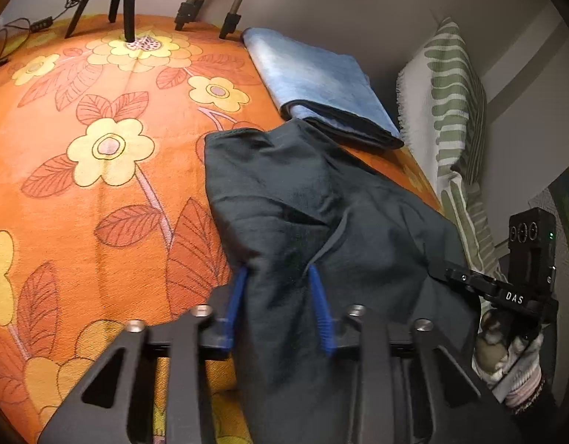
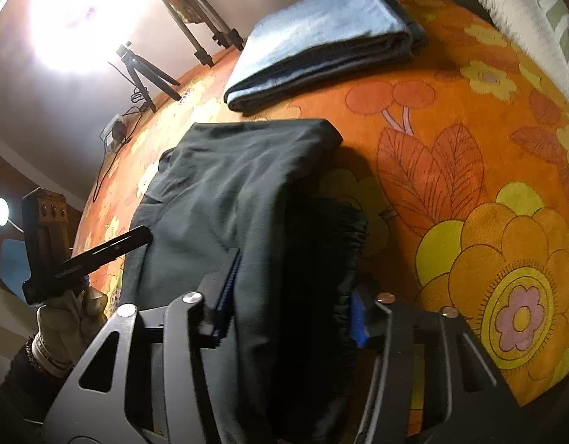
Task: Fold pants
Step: 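Grasp the trouser end with the left tool while the right tool grasps beside it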
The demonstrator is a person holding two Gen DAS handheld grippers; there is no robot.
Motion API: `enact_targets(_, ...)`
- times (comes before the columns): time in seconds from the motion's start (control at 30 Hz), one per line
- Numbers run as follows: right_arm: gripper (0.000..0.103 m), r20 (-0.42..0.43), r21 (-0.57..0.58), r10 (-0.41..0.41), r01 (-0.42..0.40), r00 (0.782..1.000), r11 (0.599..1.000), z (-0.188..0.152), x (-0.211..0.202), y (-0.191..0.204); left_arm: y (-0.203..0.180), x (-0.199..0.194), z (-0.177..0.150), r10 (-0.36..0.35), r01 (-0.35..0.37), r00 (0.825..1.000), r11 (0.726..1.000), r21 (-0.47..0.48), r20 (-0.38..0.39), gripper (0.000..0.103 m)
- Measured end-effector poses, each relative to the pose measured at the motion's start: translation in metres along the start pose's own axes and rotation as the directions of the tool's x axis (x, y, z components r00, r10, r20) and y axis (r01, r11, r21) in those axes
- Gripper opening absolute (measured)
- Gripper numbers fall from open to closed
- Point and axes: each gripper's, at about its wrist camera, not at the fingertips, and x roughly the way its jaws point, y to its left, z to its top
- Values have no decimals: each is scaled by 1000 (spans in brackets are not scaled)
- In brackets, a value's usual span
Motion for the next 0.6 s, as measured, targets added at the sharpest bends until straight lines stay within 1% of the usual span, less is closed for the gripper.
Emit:
enact_targets(0.03, 46, 8, -8, -8, 8, 1000, 1000, 0, -2, 3, -2, 0, 0, 6, -6, 1000, 1000, 6, 5, 16)
enact_targets(0.07, 44, 18, -19, -17, 18, 1000, 1000, -1, -3, 6, -3, 0, 0, 10, -10, 1000, 1000, 12, 11, 16)
enact_targets(0.1, 43, 23, -23, -24, 24, 999, 999, -1, -4, 8, -5, -1, -1, 14, -15, 1000, 1000, 21, 19, 13)
enact_targets(0.23, 35, 50, -34, -38, 40, 998, 999, -3, -12, 15, -15, -7, -1, 21, -24, 999, 998, 58, 50, 8)
enact_targets(0.33, 30, 68, -55, -44, 48, 997, 997, -3, -18, 22, -23, -12, -1, 15, -21, 997, 996, 87, 72, 7)
enact_targets(0.43, 28, 72, -73, -58, 63, 996, 995, -3, -19, 28, -30, -15, -1, 18, -28, 996, 993, 119, 90, 7)
enact_targets(0.53, 28, 66, -58, -60, 64, 996, 996, -3, -17, 25, -25, -12, -1, 17, -25, 996, 995, 97, 85, 7)
enact_targets(0.6, 32, 61, -54, -57, 61, 996, 997, -2, -17, 22, -21, -10, -1, 23, -30, 997, 996, 85, 80, 7)
